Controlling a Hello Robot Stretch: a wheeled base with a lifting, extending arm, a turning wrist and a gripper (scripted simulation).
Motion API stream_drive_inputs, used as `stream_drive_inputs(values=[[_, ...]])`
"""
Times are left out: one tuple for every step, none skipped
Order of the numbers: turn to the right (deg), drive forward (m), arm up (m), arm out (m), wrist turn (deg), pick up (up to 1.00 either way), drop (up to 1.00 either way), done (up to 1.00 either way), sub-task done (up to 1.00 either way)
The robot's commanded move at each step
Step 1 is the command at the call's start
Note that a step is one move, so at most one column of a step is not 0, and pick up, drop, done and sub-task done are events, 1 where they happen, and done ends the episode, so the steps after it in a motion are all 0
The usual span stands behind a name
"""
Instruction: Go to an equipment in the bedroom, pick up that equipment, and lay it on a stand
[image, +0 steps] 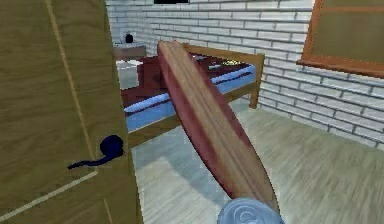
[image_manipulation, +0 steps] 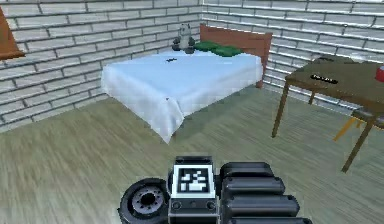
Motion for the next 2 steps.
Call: stream_drive_inputs(values=[[-45.0, 0.00, 0.00, 0.00, 0.0, 0.00, 0.00, 0.00, 0.00], [-45.0, 0.00, 0.00, 0.00, 0.0, 0.00, 0.00, 0.00, 0.00]])
